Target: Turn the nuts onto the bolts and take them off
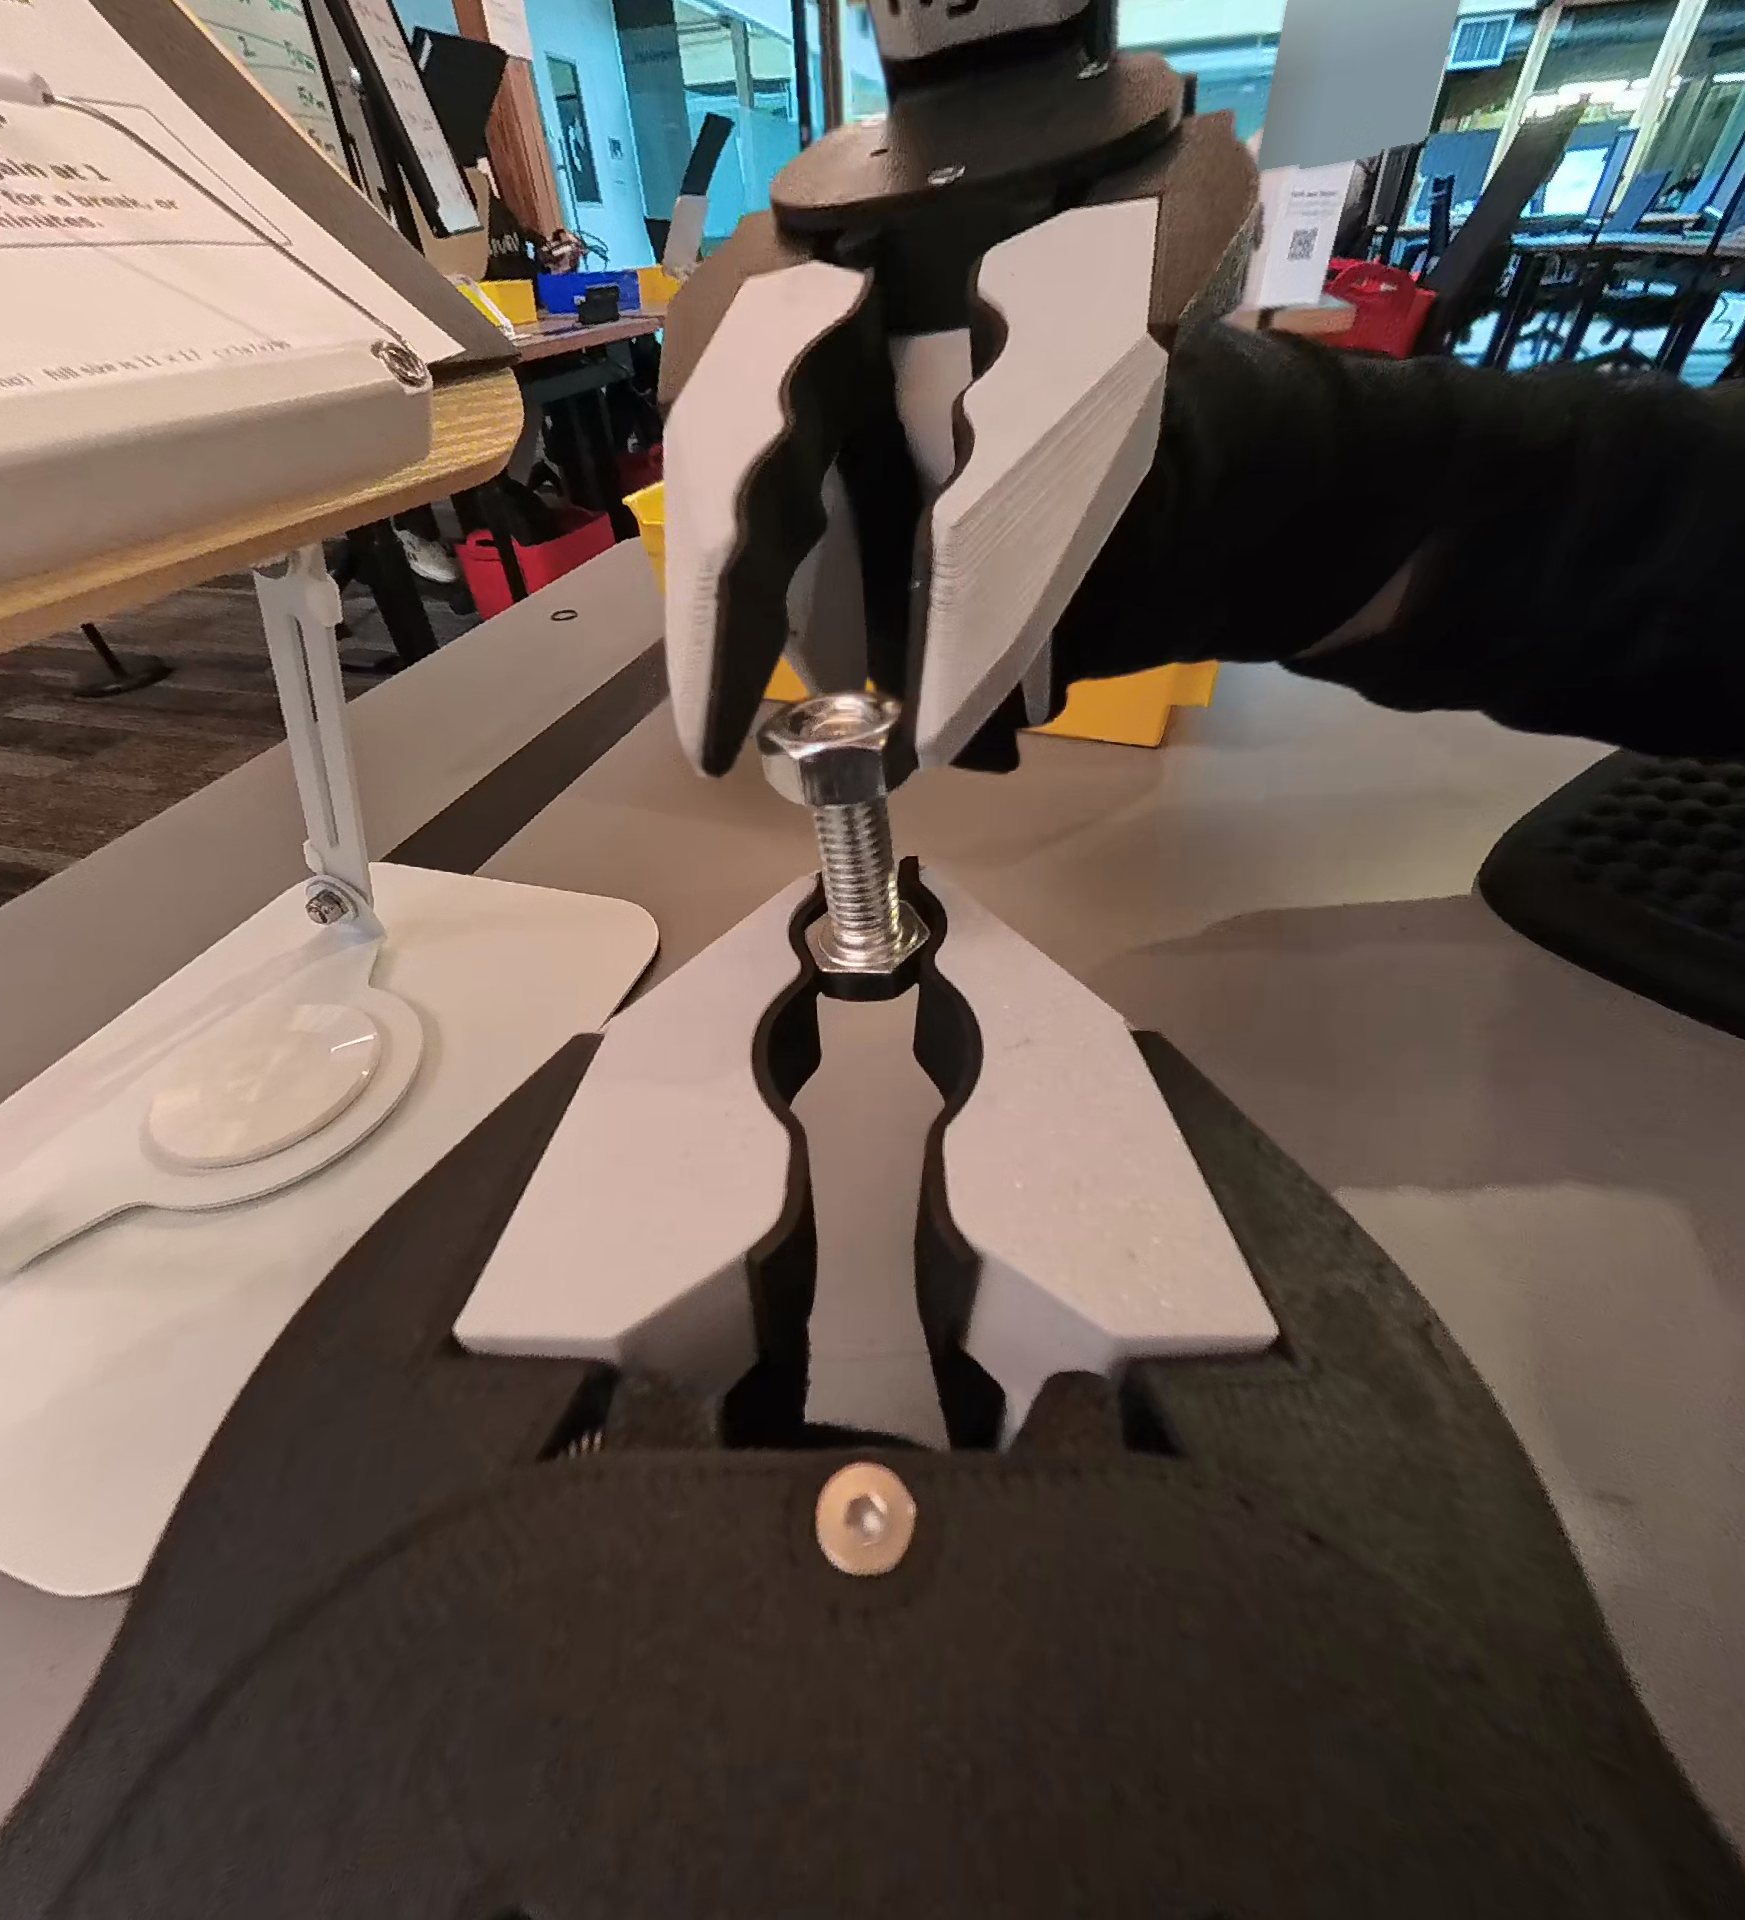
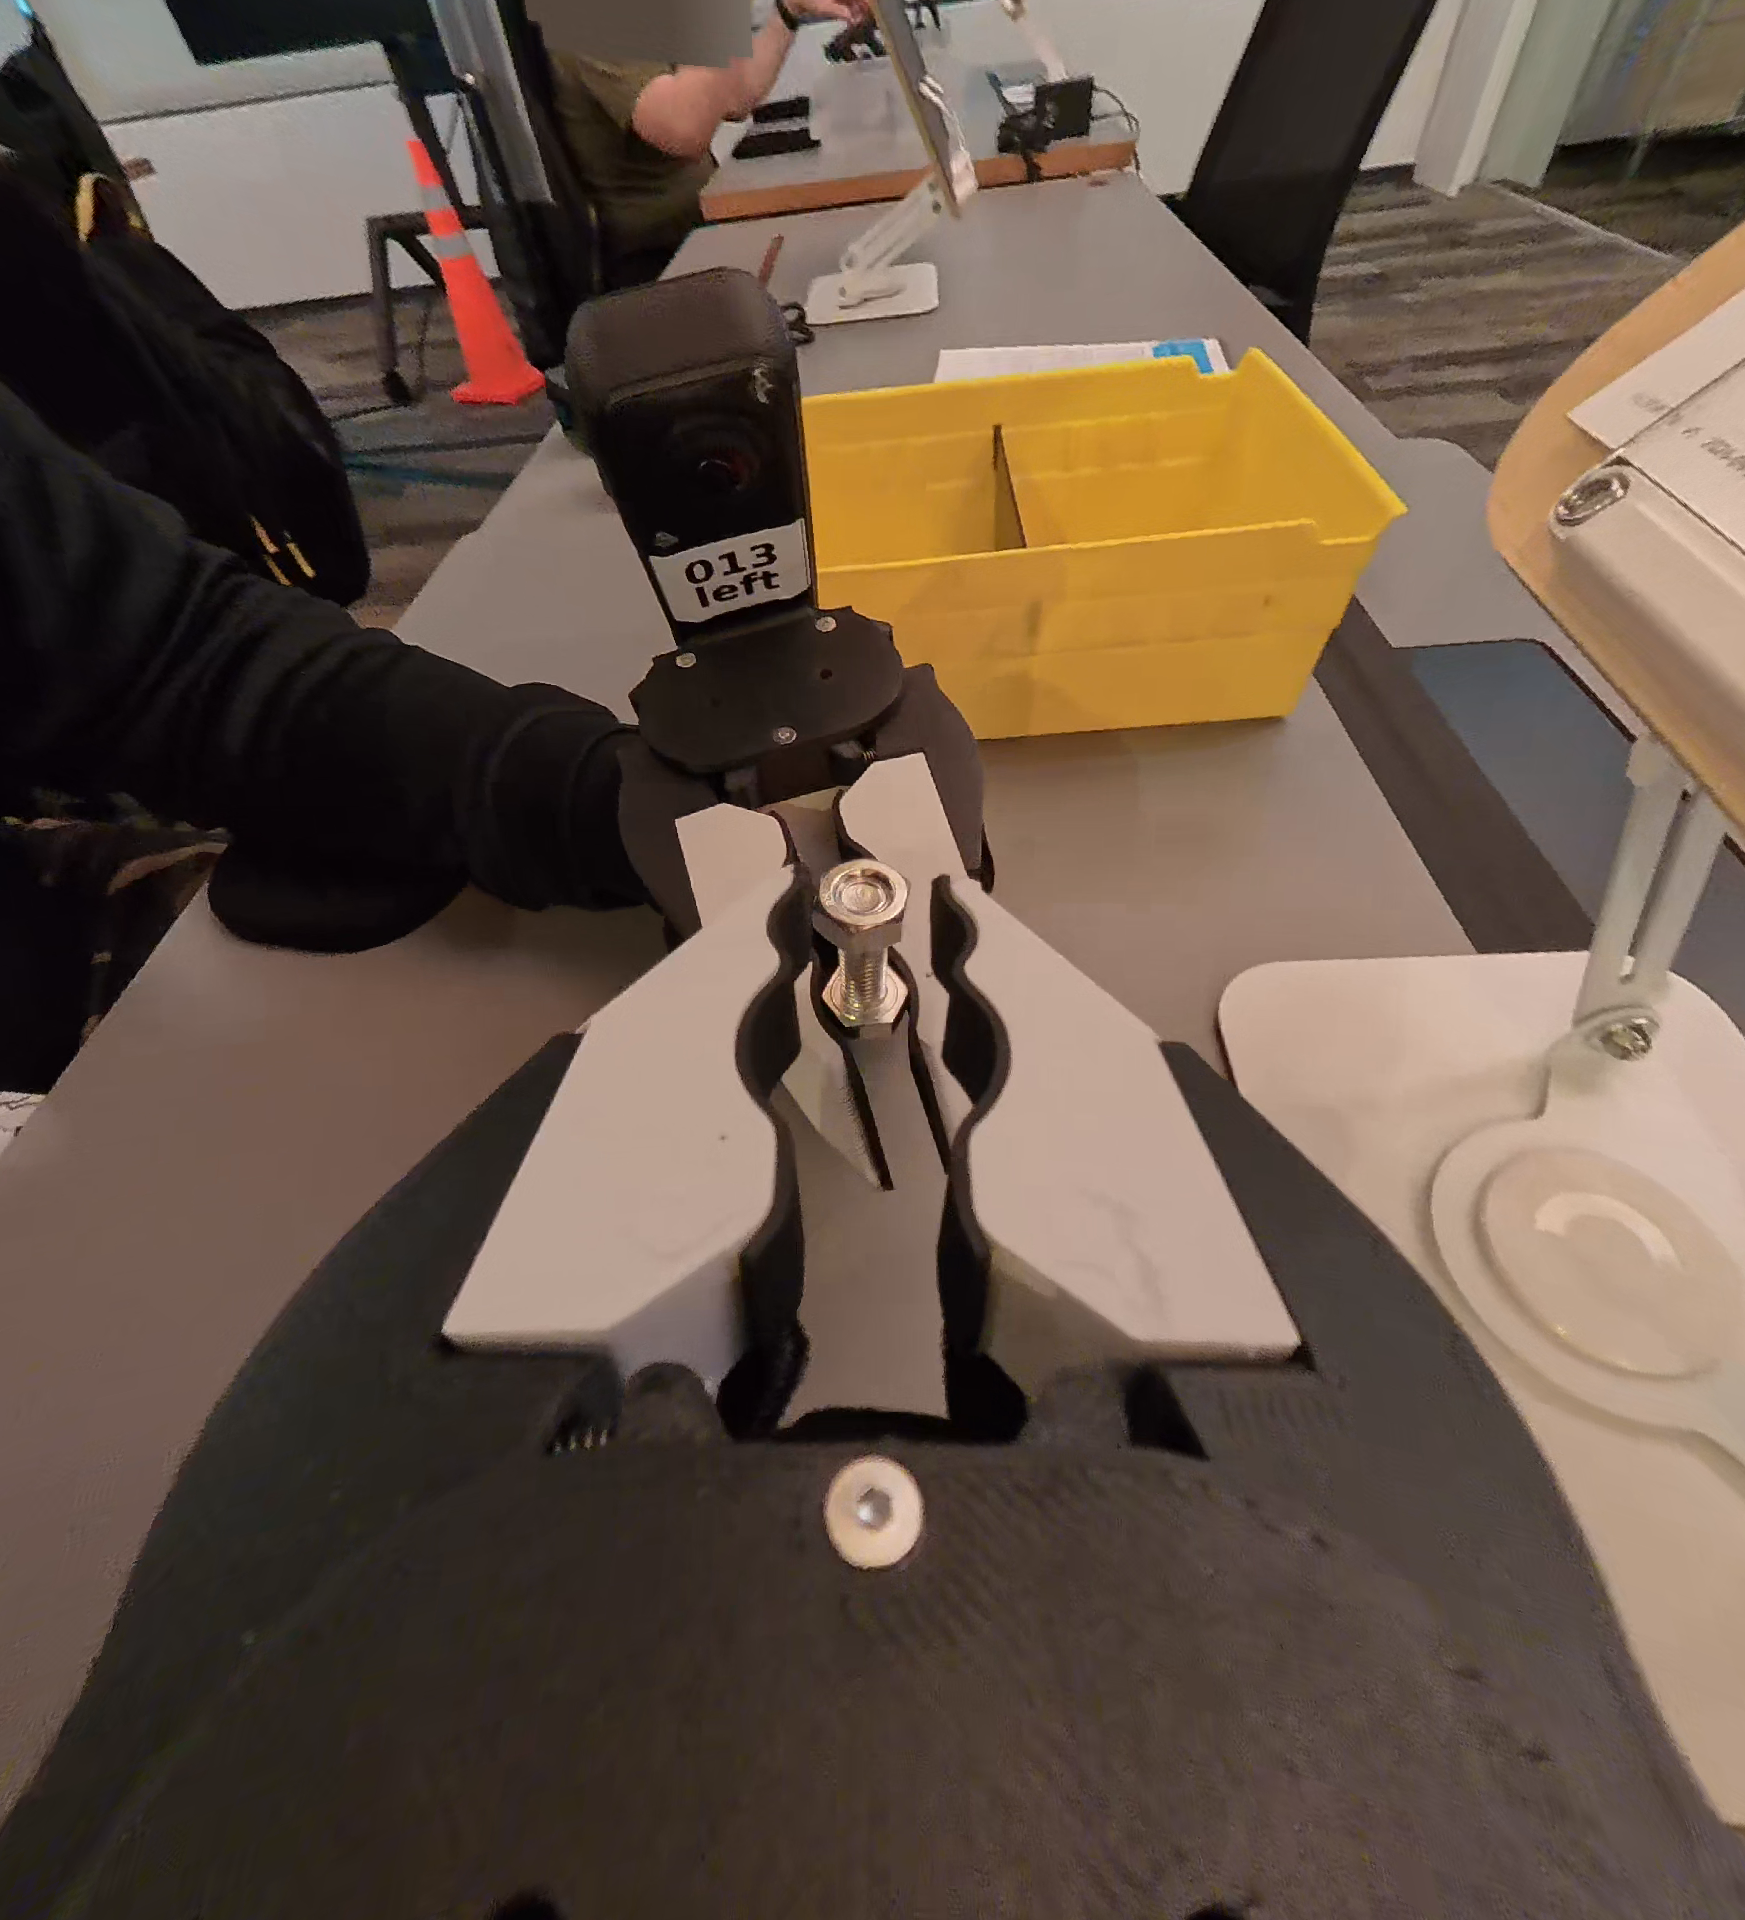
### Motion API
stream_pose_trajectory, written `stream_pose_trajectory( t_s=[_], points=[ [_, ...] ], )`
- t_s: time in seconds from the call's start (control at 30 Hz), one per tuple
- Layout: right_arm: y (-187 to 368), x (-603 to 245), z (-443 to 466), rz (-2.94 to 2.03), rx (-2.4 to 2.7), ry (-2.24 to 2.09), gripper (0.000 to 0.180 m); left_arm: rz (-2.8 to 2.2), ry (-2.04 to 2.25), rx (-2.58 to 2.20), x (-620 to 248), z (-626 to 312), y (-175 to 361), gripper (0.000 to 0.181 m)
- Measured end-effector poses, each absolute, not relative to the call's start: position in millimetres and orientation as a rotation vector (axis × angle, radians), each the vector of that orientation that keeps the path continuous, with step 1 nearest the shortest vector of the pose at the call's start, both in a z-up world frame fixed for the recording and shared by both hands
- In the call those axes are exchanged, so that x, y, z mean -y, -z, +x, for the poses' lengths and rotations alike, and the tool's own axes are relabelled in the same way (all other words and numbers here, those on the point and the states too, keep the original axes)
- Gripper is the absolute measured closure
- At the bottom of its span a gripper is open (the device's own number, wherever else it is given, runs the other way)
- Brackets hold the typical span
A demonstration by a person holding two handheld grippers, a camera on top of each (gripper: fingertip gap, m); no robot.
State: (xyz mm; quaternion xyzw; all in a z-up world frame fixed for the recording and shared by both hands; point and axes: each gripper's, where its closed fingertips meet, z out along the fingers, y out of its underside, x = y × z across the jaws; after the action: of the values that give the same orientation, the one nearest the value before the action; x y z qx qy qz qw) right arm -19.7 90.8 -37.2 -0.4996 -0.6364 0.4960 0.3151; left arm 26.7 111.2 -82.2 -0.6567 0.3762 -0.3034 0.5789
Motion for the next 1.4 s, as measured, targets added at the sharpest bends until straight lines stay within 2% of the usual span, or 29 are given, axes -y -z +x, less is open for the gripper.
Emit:
stream_pose_trajectory(
  t_s=[0.03,0.4,0.8,1.07,1.1,1.23,1.4],
  points=[
    [37.5,-90.2,-20.2,-1.304,1.682,-1.318,0.161,-1.537,0.709,-0.879,-111.5,26.4,82.5,0.17],
    [37.7,-88.5,-19.8,-1.286,1.634,-1.359,0.164,-1.537,0.714,-0.869,-112.0,26.3,81.3,0.17],
    [42.3,-100.6,-14.6,-1.487,1.121,-1.111,0.164,-1.571,0.682,-0.85,-117.4,25.9,86.7,0.171],
    [42.6,-98.6,-17.4,-1.545,0.985,-0.985,0.164,-1.576,0.68,-0.86,-116.7,29.2,89.6,0.17],
    [39.7,-98.4,-16.8,-1.537,0.986,-0.995,0.162,-1.569,0.686,-0.856,-116.2,29.1,87.8,0.17],
    [26.2,-105.4,-10.1,-1.465,1.028,-1.059,0.131,-1.563,0.691,-0.86,-115.2,27.7,86.4,0.17],
    [26.3,-93.5,-10.4,-1.314,1.331,-1.297,0.133,-1.551,0.719,-0.877,-111.6,30.4,85.5,0.17]
  ],
)
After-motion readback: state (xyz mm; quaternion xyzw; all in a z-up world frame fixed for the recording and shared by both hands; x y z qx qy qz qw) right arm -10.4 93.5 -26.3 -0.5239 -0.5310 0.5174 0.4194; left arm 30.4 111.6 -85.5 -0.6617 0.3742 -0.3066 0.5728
